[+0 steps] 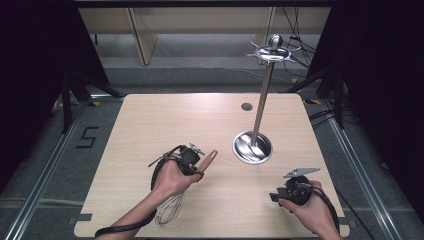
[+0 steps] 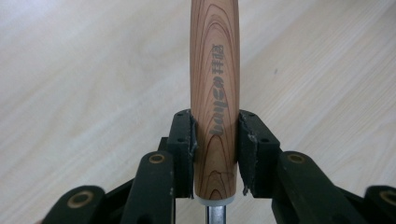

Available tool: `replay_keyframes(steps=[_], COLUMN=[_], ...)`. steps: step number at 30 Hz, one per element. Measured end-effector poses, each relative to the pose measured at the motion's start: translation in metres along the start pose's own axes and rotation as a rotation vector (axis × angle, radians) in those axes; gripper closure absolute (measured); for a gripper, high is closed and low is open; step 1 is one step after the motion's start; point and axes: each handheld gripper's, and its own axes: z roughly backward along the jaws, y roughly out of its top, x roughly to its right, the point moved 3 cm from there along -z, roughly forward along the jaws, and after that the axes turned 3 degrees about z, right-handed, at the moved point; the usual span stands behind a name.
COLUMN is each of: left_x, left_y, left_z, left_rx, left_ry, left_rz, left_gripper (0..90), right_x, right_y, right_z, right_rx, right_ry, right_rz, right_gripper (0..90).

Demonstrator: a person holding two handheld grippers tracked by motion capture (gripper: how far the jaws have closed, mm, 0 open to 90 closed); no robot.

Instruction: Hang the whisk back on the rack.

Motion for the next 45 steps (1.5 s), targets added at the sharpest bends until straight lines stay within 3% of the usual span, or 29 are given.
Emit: replay_keyframes(steps=[1, 2, 3, 5, 7, 9, 10, 13, 15, 19, 25, 30, 45], left_x=[0.0, 0.0, -0.001, -0.001, -0.003, -0.005, -0.005, -0.004, -0.002, 0.01, 0.026, 0.037, 0.061], left_y=[0.002, 0.002, 0.004, 0.004, 0.005, 0.004, 0.004, 0.005, 0.007, 0.016, 0.028, 0.039, 0.063], left_z=[0.009, 0.009, 0.019, 0.025, 0.031, 0.04, 0.04, 0.049, 0.053, 0.059, 0.063, 0.066, 0.075], left_rx=[0.076, 0.076, 0.15, 0.163, 0.264, 0.334, 0.334, 0.414, 0.441, 0.51, 0.565, 0.598, 0.684], left_ry=[-0.015, -0.015, -0.03, -0.049, -0.046, -0.052, -0.052, -0.065, -0.063, -0.077, -0.083, -0.082, -0.001], left_rz=[0.002, 0.002, -0.021, -0.031, -0.024, -0.022, -0.022, 0.009, 0.002, 0.022, 0.005, 0.015, 0.041], left_gripper=[68.0, 68.0, 68.0, 68.0, 68.0, 68.0, 68.0, 68.0, 68.0, 68.0, 67.9, 68.0, 67.9], right_x=[-0.001, -0.001, 0.0, -0.001, -0.001, 0.0, 0.0, 0.0, -0.001, 0.0, 0.0, 0.0, 0.0], right_y=[0.0, 0.0, 0.0, 0.0, 0.0, 0.001, 0.001, 0.001, 0.001, 0.001, 0.001, 0.002, 0.002], right_z=[0.0, 0.0, 0.0, 0.0, 0.001, 0.002, 0.002, 0.002, 0.002, 0.003, 0.004, 0.006, 0.008], right_rx=[0.003, 0.004, 0.002, 0.004, 0.008, 0.012, 0.012, 0.016, 0.015, 0.019, 0.024, 0.034, 0.04], right_ry=[-0.004, -0.003, 0.0, 0.001, -0.002, -0.003, -0.003, -0.008, -0.007, -0.01, -0.009, -0.019, -0.025], right_rz=[-0.014, -0.012, -0.01, -0.012, -0.015, -0.012, -0.012, -0.013, -0.018, -0.019, -0.023, -0.028, -0.038], right_gripper=[60.2, 60.2, 60.1, 60.0, 59.9, 59.8, 59.8, 59.6, 59.5, 59.5, 59.4, 59.3, 58.9])
